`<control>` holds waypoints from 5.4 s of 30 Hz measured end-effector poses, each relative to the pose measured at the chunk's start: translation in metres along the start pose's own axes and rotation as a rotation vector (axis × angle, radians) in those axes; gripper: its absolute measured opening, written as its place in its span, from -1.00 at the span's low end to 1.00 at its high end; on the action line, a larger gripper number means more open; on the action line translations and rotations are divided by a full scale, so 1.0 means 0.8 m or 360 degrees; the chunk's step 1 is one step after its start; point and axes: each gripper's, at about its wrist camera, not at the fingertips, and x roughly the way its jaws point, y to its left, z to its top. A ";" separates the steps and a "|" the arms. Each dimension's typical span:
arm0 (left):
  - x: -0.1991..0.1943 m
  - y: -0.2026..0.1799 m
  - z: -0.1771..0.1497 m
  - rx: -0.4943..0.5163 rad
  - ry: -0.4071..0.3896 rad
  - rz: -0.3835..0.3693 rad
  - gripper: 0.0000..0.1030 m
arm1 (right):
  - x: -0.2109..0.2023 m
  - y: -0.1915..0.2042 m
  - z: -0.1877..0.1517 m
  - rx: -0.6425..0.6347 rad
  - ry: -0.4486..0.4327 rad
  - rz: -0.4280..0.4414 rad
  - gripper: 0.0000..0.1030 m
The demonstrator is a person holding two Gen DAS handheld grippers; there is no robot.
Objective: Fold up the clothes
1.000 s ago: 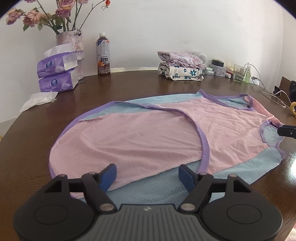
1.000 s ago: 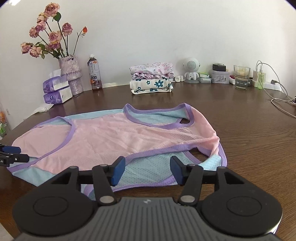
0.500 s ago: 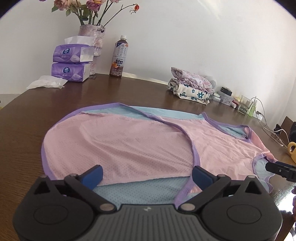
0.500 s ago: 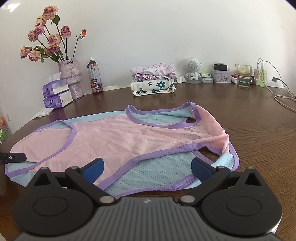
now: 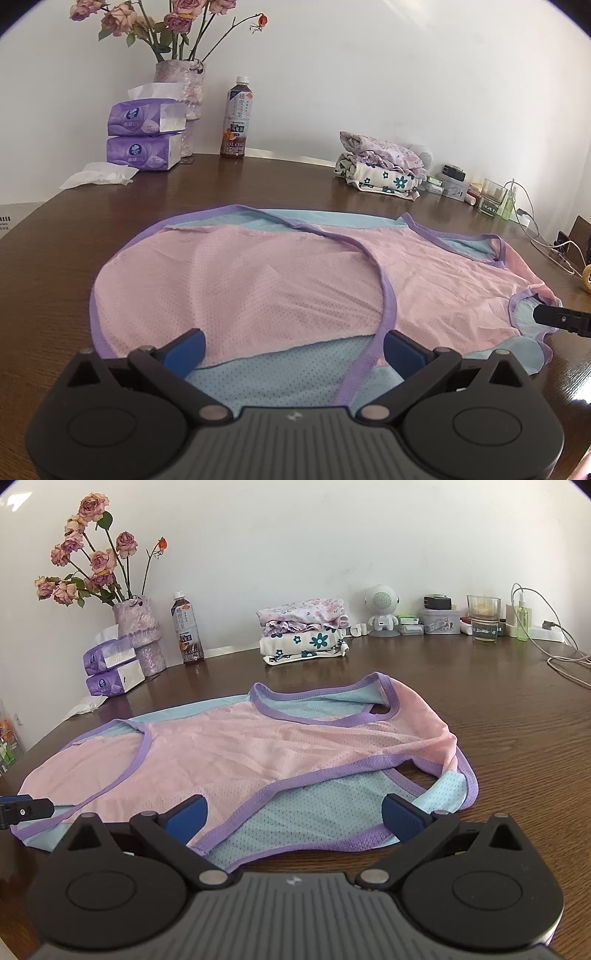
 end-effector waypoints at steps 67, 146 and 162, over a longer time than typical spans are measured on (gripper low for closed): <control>-0.001 -0.001 0.000 0.0003 -0.0001 0.0014 1.00 | 0.003 0.001 0.000 0.0001 0.0025 -0.0022 0.99; -0.021 -0.081 0.010 0.1301 0.0360 -0.0426 -0.59 | -0.031 0.128 0.018 -0.1805 0.0457 0.0581 -0.06; -0.001 -0.097 0.026 0.1590 0.0611 -0.0586 -0.70 | 0.006 0.129 0.037 -0.2157 0.0812 0.0901 -0.54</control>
